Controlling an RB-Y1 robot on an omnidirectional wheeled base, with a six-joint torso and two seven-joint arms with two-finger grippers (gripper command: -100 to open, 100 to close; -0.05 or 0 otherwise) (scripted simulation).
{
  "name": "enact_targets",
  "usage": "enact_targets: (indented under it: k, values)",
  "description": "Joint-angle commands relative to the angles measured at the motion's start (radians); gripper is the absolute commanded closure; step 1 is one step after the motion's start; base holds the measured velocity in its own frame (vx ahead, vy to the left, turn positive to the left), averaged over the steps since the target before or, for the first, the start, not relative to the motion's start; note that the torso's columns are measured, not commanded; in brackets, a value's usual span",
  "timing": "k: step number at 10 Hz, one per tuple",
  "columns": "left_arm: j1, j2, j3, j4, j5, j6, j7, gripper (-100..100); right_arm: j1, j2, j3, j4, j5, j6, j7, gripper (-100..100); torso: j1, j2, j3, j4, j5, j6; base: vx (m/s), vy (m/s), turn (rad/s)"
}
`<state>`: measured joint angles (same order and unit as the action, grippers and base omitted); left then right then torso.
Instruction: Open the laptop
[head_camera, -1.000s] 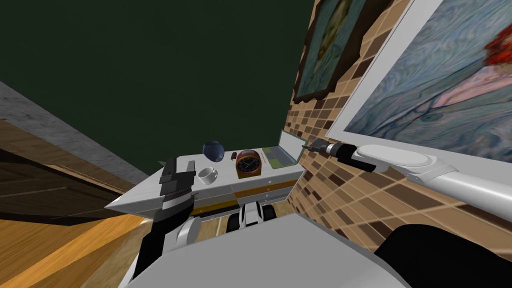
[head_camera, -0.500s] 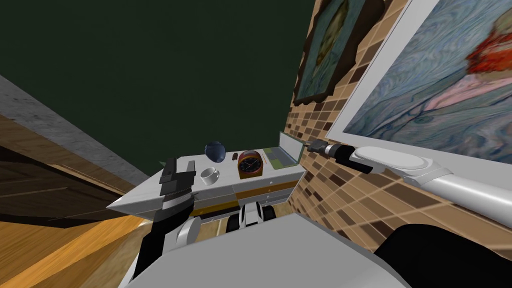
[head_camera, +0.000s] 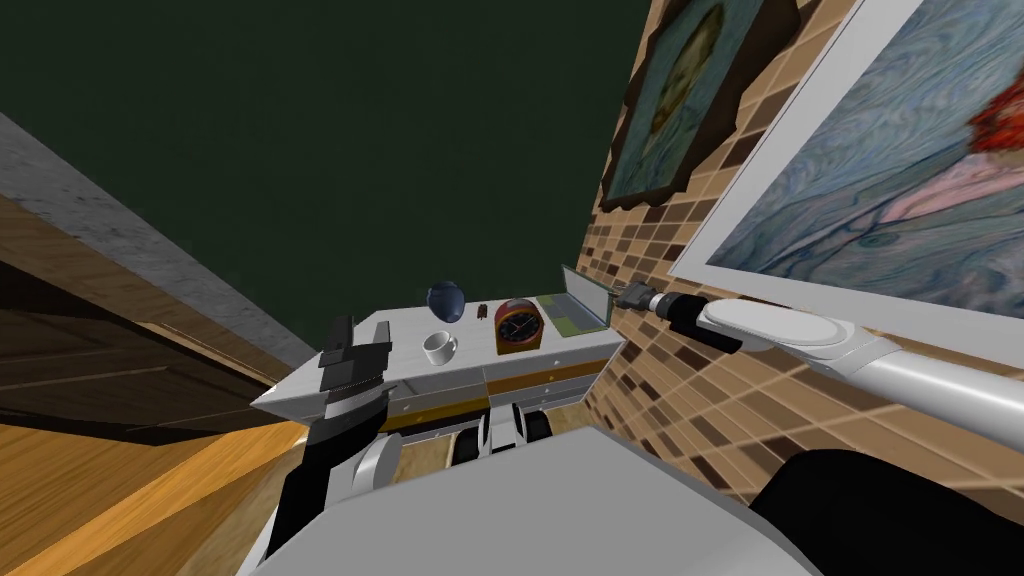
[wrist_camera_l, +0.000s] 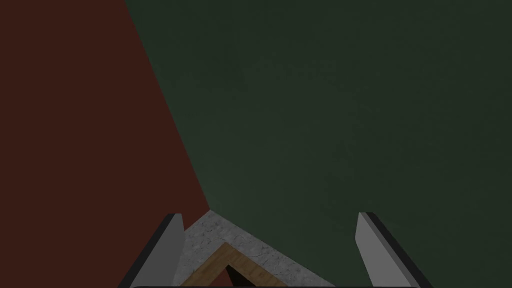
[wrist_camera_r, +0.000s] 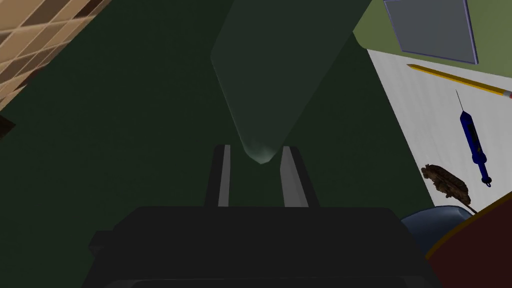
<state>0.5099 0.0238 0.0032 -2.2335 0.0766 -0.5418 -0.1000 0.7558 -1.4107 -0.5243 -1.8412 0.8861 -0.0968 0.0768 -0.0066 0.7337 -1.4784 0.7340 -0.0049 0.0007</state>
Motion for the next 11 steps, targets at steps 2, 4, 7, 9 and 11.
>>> enact_targets:
  k: [2, 4, 7, 9, 11]
  values:
    - [0.000, 0.000, 0.000, 0.000, 0.000, 0.000, 0.000, 0, 0.022, -0.001, 0.001, -0.006, 0.044, 0.022, 0.037, 100, 0.000, 0.003, 0.002, 0.002, 0.001, 0.002, -0.002, 0.092, 0.015]
    - [0.000, 0.000, 0.000, 0.000, 0.000, 0.000, 0.000, 0, 0.024, 0.024, 0.042, -0.007, 0.106, 0.075, 0.089, 100, 0.001, 0.004, 0.002, 0.003, 0.002, 0.000, -0.001, 0.061, 0.067]
    - [0.000, 0.000, 0.000, 0.000, 0.000, 0.000, 0.000, 0, 0.026, 0.063, 0.100, -0.007, 0.196, 0.148, 0.162, 100, 0.006, 0.000, -0.001, 0.002, 0.004, -0.003, -0.013, 0.087, 0.068]
    - [0.000, 0.000, 0.000, 0.000, 0.000, 0.000, 0.000, 0, 0.026, 0.075, 0.119, -0.007, 0.226, 0.173, 0.186, 100, 0.006, 0.001, 0.000, 0.003, 0.006, -0.002, 0.004, 0.053, 0.042]
    - [0.000, 0.000, 0.000, 0.000, 0.000, 0.000, 0.000, 0, 0.027, 0.101, 0.158, -0.007, 0.286, 0.222, 0.235, 100, 0.007, 0.003, 0.002, 0.003, 0.005, -0.002, 0.001, 0.073, 0.069]
